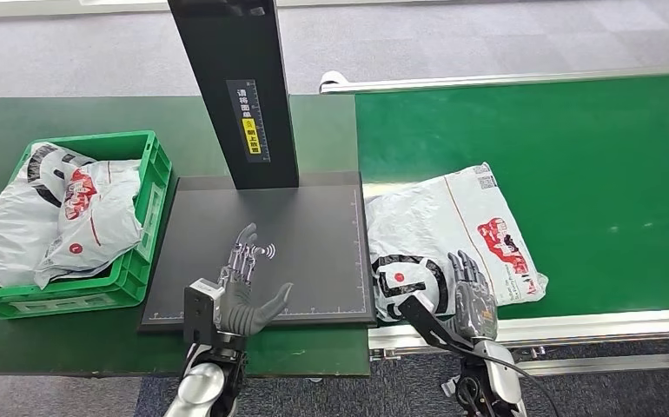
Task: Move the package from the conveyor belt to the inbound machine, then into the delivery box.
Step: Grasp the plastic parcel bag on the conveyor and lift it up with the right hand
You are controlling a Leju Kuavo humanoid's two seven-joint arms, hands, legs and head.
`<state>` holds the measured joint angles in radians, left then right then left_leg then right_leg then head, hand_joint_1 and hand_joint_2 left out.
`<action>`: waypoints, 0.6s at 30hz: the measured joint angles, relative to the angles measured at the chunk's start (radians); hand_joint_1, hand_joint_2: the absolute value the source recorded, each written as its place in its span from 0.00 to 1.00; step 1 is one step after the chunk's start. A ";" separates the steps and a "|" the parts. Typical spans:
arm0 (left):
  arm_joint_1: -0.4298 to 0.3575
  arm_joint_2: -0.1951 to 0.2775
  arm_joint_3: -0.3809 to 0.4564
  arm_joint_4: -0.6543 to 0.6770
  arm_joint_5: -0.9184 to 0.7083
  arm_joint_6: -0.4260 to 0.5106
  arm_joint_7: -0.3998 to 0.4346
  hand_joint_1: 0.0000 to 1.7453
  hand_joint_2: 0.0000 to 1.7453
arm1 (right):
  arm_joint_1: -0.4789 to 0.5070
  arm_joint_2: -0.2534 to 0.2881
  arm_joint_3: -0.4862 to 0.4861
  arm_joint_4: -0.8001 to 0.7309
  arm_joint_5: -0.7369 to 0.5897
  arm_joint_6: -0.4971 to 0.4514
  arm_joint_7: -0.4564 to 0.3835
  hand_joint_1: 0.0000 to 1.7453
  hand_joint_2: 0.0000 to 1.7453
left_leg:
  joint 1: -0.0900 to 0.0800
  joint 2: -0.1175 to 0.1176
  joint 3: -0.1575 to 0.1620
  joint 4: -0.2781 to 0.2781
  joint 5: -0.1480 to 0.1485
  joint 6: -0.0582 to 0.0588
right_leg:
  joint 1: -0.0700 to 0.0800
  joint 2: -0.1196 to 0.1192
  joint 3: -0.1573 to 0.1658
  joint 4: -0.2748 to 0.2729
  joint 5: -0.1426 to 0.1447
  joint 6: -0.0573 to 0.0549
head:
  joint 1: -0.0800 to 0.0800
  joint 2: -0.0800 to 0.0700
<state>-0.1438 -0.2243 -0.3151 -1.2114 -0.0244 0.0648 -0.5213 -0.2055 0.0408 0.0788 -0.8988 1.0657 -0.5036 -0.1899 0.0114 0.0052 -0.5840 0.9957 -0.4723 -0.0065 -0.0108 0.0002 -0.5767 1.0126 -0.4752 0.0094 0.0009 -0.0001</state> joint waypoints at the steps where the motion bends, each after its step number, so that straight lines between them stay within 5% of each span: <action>1: -0.003 0.000 -0.003 0.003 0.004 -0.001 0.000 0.00 1.00 | -0.020 -0.006 -0.003 0.032 0.007 -0.002 0.006 0.00 1.00 | 0.000 0.000 0.000 0.000 0.000 0.000 | 0.000 0.000 0.000 0.000 0.000 0.000 | 0.000 0.000; 7: -0.031 0.000 -0.026 0.032 0.031 -0.003 -0.008 0.00 1.00 | -0.166 -0.042 -0.024 0.260 0.018 0.002 0.019 0.00 1.00 | 0.000 0.000 0.000 0.000 0.001 0.001 | -0.001 0.000 0.001 0.000 0.001 0.000 | 0.000 0.000; 11: -0.050 0.001 -0.040 0.051 0.047 -0.010 -0.014 0.00 1.00 | -0.242 -0.056 -0.021 0.384 0.096 0.046 0.111 0.00 1.00 | 0.000 0.000 0.001 0.000 0.001 0.001 | -0.001 0.000 0.001 0.000 0.001 0.000 | 0.000 0.000; 12: -0.056 0.001 -0.044 0.055 0.052 -0.011 -0.014 0.00 1.00 | -0.263 -0.058 -0.018 0.408 0.112 0.065 0.136 0.16 1.00 | 0.000 0.001 0.002 0.000 0.001 0.001 | -0.001 0.000 0.001 0.000 0.001 0.000 | 0.000 0.000; 15: -0.069 0.001 -0.055 0.067 0.060 -0.013 -0.016 0.00 1.00 | -0.319 -0.061 -0.013 0.468 0.131 0.122 0.179 0.91 1.00 | 0.000 0.001 0.004 0.000 0.001 0.001 | 0.000 0.000 0.004 0.000 0.000 0.000 | 0.000 0.000; 16: -0.072 0.001 -0.058 0.070 0.062 -0.014 -0.017 0.00 1.00 | -0.332 -0.062 -0.012 0.484 0.134 0.137 0.185 1.00 1.00 | 0.000 0.001 0.005 0.000 0.001 0.001 | 0.000 0.000 0.005 0.000 0.000 0.000 | 0.000 0.000; 18: -0.077 0.002 -0.061 0.077 0.069 -0.014 -0.021 0.00 1.00 | -0.354 -0.063 -0.009 0.511 0.139 0.171 0.192 1.00 1.00 | 0.000 0.001 0.006 0.000 0.001 0.001 | -0.001 0.000 0.006 0.000 0.001 0.001 | 0.000 0.000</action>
<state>-0.2209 -0.2221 -0.3761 -1.1342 0.0443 0.0507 -0.5419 -0.5600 -0.0224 0.0703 -0.3882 1.2050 -0.3325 0.0021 0.0110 0.0059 -0.5781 0.9960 -0.4713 -0.0052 -0.0114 0.0002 -0.5709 1.0122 -0.4745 0.0102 0.0010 -0.0002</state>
